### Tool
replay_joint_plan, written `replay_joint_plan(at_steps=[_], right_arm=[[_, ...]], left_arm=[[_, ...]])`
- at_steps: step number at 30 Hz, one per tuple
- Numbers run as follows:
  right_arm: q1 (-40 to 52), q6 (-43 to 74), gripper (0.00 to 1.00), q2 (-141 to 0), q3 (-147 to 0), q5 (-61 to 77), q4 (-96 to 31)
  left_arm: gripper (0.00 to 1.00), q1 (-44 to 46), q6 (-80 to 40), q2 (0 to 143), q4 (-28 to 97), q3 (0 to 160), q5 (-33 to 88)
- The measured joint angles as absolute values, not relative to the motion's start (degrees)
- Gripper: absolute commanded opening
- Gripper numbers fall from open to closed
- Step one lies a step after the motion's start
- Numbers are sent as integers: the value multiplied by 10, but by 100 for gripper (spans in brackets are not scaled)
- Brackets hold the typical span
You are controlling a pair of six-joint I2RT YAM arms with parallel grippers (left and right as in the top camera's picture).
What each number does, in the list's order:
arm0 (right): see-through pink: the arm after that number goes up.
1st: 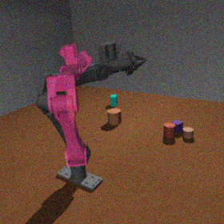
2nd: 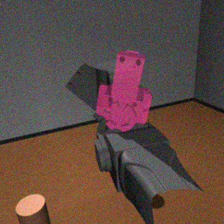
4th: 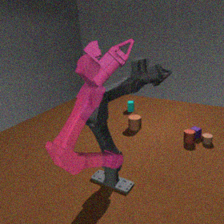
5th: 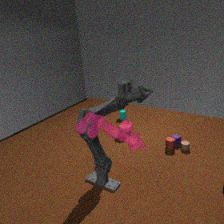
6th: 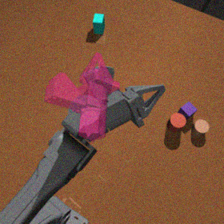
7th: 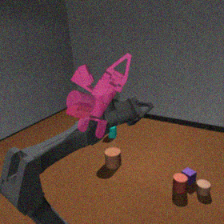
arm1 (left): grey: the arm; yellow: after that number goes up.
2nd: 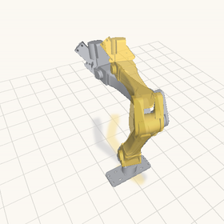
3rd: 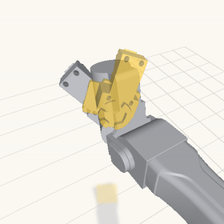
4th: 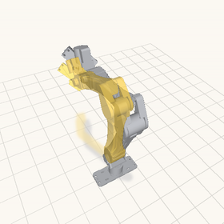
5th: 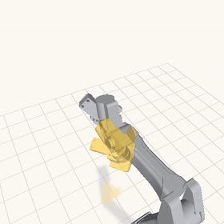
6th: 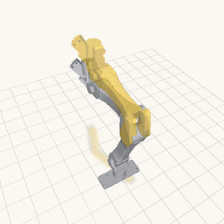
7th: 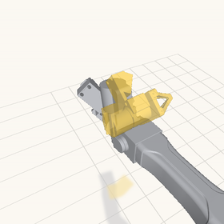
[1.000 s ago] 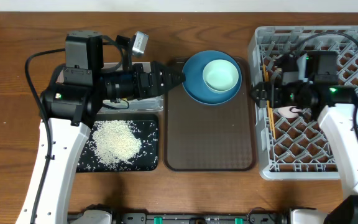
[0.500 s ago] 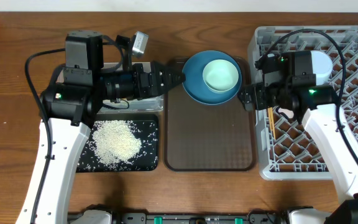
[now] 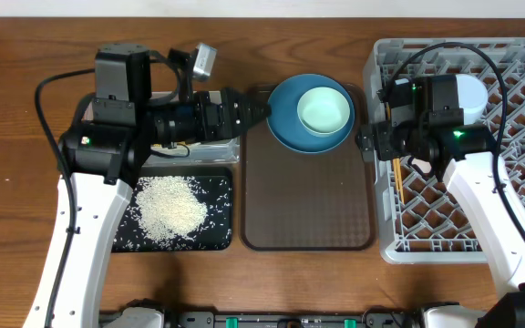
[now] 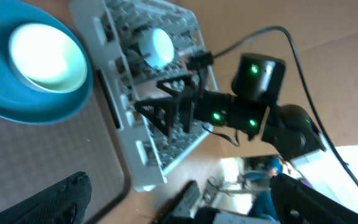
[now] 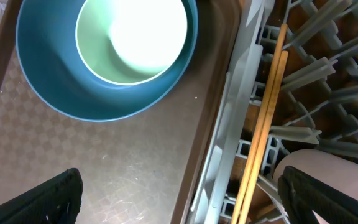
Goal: Sort waste into correct bins and load items into the dishwasher rack
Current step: 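Release the cup in the rack and withdraw the right gripper, then reach the left gripper to the mint-green bowl on the blue plate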
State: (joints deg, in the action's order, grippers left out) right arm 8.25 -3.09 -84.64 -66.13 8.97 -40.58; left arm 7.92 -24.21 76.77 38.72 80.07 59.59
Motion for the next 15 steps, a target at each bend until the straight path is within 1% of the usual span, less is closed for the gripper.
replay_joint_plan(at_steps=[3, 6, 8, 9, 11, 15], right_arm=[[83, -30, 99, -846, -661, 89, -406], [83, -30, 99, -846, -661, 89, -406], [83, -30, 99, -846, -661, 89, -407], [83, -30, 99, -846, -661, 89, -407], [83, -30, 99, -846, -661, 89, -407], [82, -30, 99, -846, -661, 89, -407]], left_arm=[[94, 79, -242, 768, 400, 801, 569], [82, 83, -255, 768, 397, 801, 514], [68, 91, -271, 768, 397, 801, 465], [63, 99, -279, 769, 396, 801, 436], [61, 120, -296, 773, 395, 801, 385], [61, 183, -329, 804, 379, 801, 279]])
